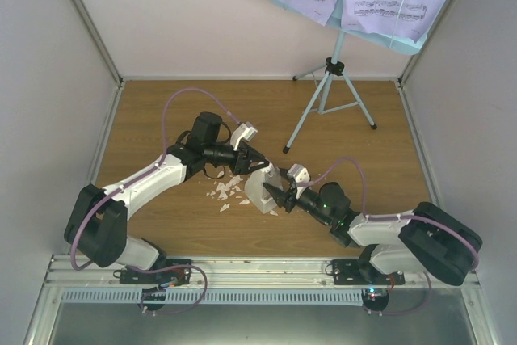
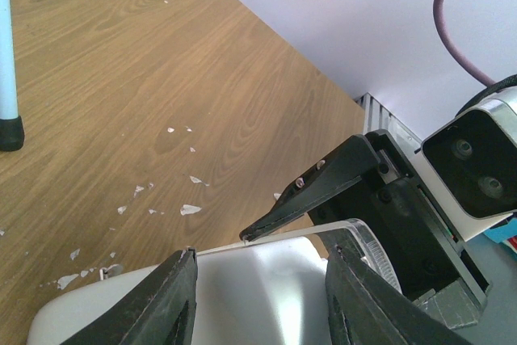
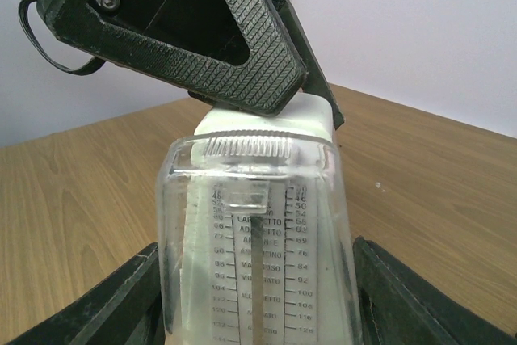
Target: Pack up the instrument practice props
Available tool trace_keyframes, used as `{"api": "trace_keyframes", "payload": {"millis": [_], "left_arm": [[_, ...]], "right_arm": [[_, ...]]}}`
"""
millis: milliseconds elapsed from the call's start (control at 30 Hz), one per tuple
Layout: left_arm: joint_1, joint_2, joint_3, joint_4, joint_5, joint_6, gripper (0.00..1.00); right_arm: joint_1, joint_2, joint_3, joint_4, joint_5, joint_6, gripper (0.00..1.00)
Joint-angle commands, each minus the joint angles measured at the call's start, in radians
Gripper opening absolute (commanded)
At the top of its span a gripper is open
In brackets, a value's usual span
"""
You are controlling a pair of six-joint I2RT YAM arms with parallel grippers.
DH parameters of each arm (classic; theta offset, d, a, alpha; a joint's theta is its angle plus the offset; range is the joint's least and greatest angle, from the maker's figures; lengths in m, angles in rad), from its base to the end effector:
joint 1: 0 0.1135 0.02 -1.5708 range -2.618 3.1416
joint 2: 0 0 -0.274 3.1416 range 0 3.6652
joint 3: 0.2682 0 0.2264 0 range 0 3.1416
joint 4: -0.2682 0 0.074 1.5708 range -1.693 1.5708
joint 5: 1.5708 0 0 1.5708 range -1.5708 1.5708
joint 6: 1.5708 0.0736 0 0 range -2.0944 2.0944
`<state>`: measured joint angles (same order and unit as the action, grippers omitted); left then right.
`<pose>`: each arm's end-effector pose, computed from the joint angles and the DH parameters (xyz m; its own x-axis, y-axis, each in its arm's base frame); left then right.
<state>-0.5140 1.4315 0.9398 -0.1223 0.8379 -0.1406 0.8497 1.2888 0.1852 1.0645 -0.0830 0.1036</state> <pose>0.2373 -0.1968 0.2637 -0.6170 0.2407 -0.7493 0.7792 0.3208 -0.5385 0.1558 0.1864 0.2030 -0.1087 0.0324 -0.9935 -0.7962 0.5956 0.1066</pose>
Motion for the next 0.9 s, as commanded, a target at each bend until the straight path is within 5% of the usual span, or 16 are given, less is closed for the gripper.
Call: {"api": "trace_keyframes", "payload": {"millis": [0,867], "left_arm": [[0.008,0.018,0.005,-0.011,-0.012,0.022,0.45],[0.008,0.027,0.007,-0.011,-0.002,0.018,0.43]], "right_arm": [[0.013,0.024,0.000,-0.042,0.007,-0.006,0.51],[0.059,-0.147,0.052,-0.176,0.074,0.072,0.49]]}}
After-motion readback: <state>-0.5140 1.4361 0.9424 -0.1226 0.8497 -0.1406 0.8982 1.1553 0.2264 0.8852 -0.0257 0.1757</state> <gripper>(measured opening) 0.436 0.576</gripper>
